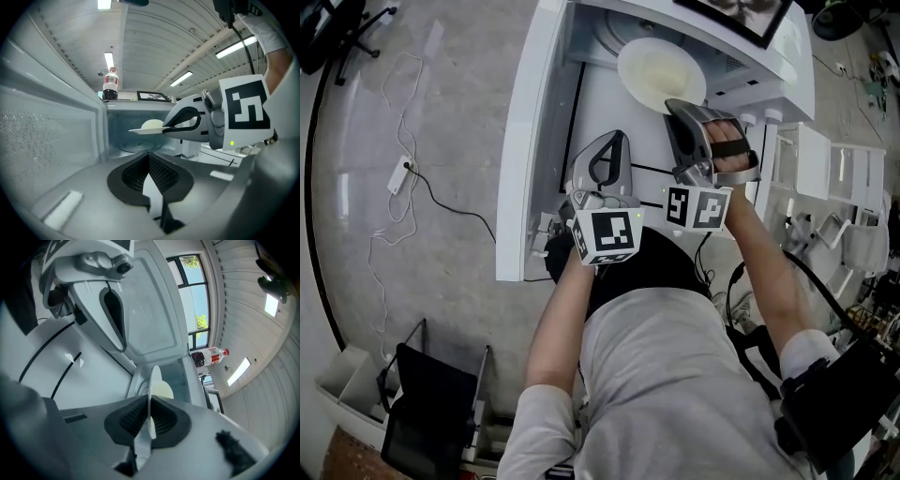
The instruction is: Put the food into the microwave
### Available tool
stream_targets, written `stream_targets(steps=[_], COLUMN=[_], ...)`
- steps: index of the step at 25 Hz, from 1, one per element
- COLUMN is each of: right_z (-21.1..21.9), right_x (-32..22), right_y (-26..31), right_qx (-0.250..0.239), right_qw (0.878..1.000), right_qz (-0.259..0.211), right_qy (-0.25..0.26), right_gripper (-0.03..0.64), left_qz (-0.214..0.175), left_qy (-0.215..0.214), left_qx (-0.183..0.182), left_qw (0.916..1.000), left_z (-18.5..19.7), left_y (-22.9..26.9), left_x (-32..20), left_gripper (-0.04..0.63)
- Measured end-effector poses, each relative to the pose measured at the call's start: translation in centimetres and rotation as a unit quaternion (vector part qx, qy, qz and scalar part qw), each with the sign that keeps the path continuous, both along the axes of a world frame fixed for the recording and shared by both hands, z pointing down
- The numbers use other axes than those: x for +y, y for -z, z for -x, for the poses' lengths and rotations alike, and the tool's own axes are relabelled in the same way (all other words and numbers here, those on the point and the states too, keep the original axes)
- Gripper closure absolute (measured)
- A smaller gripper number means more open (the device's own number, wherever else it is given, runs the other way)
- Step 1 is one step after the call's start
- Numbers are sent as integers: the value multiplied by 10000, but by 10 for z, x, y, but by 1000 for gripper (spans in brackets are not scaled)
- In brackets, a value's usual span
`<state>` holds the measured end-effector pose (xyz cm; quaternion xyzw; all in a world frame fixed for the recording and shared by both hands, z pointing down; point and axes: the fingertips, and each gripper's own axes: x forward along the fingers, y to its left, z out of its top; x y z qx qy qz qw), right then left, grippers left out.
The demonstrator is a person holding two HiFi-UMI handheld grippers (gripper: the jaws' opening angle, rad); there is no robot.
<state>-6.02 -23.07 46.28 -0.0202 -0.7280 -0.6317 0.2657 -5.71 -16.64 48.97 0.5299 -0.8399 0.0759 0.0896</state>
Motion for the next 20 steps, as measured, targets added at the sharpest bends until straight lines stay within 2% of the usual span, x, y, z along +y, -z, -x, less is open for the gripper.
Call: stream_targets(steps=[20], right_z=[50], right_x=[-42], right_y=[-24], right_qx=[182], right_qw=[9997], right_qz=[-66], right_qy=[-129], right_gripper=[597], left_qz=[116], left_qy=[-17], left_qx=[76], left_qw=[9999], left_z=[12], left_y=[-18], left_x=[-18], left_gripper=[588])
